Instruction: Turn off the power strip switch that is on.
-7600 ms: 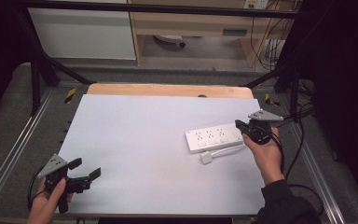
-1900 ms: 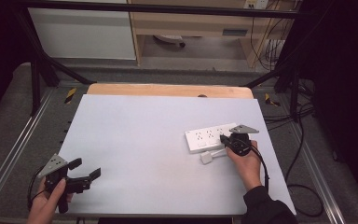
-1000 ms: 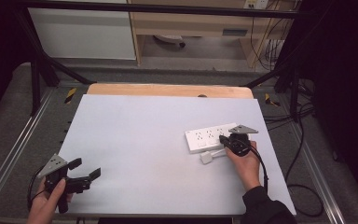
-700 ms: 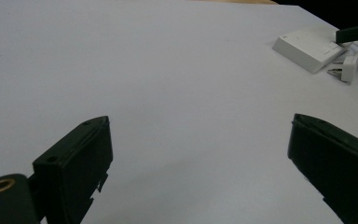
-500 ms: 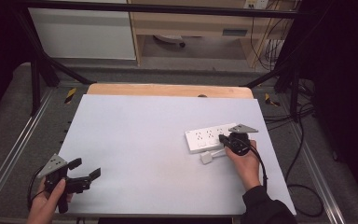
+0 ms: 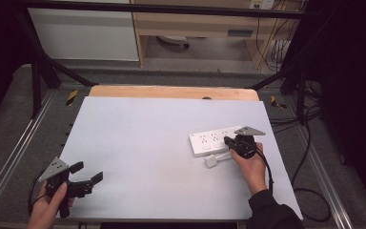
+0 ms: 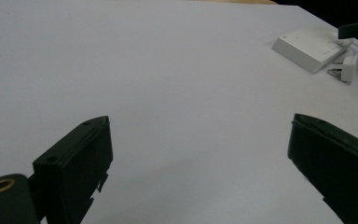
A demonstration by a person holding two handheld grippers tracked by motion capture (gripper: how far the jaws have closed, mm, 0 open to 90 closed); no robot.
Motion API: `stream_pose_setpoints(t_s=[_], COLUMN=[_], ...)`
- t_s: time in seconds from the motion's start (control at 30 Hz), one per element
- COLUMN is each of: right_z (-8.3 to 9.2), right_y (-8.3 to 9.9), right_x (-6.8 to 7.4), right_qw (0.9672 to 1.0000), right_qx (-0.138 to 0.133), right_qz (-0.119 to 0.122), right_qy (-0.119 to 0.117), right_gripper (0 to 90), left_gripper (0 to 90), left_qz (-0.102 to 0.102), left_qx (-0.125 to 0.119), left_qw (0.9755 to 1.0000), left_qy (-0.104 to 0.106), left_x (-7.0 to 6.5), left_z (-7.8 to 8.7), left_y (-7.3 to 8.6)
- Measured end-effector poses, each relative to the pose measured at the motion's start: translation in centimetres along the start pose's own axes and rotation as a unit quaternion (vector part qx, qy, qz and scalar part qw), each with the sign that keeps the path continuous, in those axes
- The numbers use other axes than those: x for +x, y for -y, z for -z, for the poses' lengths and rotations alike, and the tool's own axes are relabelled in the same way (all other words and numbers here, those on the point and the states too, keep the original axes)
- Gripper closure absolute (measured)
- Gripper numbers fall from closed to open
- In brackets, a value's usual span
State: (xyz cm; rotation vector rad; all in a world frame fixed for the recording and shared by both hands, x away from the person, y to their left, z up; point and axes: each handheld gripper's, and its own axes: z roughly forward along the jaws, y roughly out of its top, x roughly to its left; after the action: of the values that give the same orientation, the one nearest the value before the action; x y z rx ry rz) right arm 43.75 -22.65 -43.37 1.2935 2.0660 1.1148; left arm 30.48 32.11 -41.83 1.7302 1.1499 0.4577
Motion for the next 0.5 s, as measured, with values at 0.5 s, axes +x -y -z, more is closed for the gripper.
stream_pose_setpoints(t_s=[0.5], right_z=[0.62], right_y=[-0.54], right_x=[0.13], right_qw=[0.9999], right_qx=[-0.006], right_qz=[-0.007], right_qy=[-0.008], right_gripper=[80.3], left_gripper=[6.4], left_qz=[0.000], left_qx=[0.000], left_qw=[1.0000], left_qy=[0.000], left_x=[-0.01], left_z=[-0.01], left_y=[0.00])
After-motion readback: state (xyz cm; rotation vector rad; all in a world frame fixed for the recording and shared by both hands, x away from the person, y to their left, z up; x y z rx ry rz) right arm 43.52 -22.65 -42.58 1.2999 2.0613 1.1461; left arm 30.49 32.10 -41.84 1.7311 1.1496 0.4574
